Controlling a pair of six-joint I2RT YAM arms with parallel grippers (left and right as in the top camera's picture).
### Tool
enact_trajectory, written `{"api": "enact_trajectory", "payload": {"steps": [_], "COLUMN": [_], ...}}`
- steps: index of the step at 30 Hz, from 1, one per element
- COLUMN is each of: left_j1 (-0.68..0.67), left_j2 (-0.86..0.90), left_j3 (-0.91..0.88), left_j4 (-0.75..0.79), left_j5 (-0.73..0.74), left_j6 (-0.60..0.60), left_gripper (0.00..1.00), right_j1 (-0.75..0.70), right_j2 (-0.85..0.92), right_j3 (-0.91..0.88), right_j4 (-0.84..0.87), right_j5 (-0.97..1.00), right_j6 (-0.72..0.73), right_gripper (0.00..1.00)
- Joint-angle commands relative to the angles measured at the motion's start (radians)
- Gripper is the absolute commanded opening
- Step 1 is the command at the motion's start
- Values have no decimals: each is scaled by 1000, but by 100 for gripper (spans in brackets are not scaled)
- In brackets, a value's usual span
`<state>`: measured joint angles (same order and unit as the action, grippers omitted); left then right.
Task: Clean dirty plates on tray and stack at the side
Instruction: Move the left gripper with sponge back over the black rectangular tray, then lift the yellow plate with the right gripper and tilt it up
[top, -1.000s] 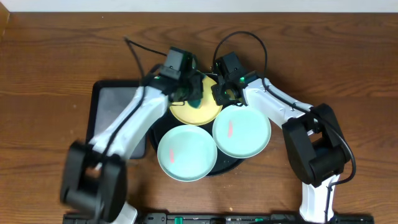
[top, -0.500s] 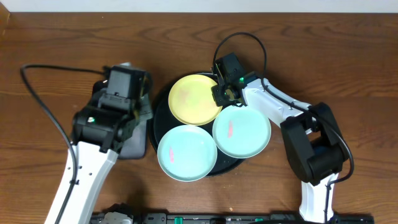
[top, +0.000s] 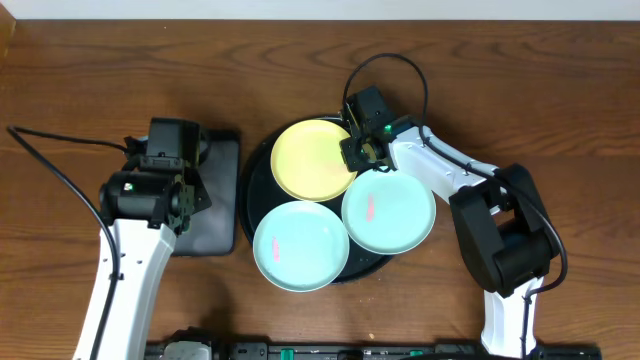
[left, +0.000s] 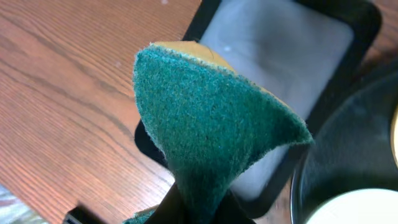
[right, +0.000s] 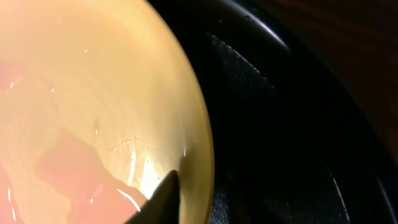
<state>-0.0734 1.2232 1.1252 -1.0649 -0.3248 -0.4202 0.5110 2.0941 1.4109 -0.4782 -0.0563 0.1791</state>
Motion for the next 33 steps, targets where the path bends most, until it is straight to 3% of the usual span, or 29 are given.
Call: {"api": "enact_trajectory", "payload": {"steps": [1,5,7,18,30,33], "left_j1": [5,5,5,5,5,5], "left_j2": [0,0,0,0,0,0], "left_j3": [-30,-59,-74,-89,-89,-89], "left_j4": [24,46,60,79,56,56], "left_j5": [-24,-24,-24,-24,-8,2], "left_j6": [-27,-27,-27,-27,-27,-27], "left_gripper": [7,8,8,8,8,8], "right_j1": [14,14,14,13,13,13], "right_j2": [18,18,18,-8,-205,-238], "right_j3": [-1,-1,-1,-1,-1,-1], "right_j4": [-2,-2,-4,-5,-28,-28], "right_j5": [-5,-4,-4,-4,-4,-4], "right_j6": [8,8,8,8,10,95], "right_gripper": [12,9,2,1,1,1]}}
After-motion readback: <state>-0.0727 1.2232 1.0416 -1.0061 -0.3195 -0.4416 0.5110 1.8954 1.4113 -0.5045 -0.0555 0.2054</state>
